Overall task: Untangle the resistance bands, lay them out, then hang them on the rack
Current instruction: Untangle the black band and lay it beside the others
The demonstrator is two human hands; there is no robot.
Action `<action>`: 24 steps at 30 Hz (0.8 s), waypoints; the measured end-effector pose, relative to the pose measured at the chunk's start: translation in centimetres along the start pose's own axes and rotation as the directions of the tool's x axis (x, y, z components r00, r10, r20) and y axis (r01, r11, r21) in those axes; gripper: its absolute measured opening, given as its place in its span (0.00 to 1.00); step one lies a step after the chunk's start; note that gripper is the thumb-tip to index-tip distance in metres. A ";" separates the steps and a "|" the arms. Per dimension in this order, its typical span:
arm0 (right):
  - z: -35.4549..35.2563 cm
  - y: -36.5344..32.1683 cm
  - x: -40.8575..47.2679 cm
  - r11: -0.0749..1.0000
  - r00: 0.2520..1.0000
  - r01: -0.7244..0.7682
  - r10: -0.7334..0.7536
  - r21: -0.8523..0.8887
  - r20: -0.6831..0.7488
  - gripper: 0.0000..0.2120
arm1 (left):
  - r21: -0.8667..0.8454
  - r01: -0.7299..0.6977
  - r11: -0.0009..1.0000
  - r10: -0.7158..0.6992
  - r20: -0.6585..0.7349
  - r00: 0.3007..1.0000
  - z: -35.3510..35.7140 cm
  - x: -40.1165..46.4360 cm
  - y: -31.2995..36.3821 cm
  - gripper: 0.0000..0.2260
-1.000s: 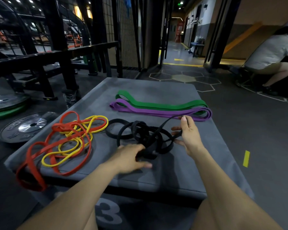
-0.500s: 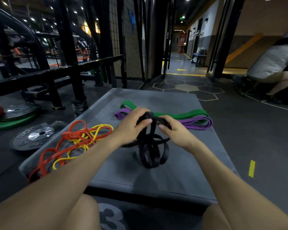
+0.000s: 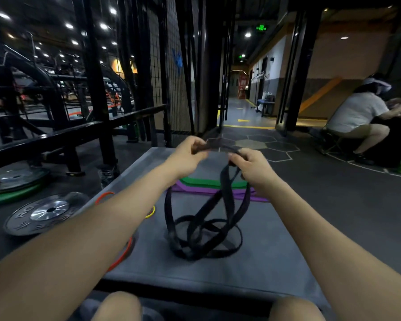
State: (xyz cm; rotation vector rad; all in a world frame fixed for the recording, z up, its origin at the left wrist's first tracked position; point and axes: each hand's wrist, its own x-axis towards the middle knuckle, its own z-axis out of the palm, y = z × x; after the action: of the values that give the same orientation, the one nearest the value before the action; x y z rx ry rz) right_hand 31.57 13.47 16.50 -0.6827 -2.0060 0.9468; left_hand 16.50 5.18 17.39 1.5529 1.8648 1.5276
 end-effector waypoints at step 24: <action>-0.6 -2.5 1.1 0.872 0.922 -0.312 0.374 0.378 -0.103 0.14 | 0.042 0.061 0.997 -0.064 0.082 0.995 0.9 -3.8 1.1 0.02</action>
State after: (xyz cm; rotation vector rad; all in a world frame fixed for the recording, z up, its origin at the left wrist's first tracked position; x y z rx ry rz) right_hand 31.19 13.03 19.25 -0.9002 -1.5277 1.3708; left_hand 19.26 2.29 16.50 1.5360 1.8897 1.3856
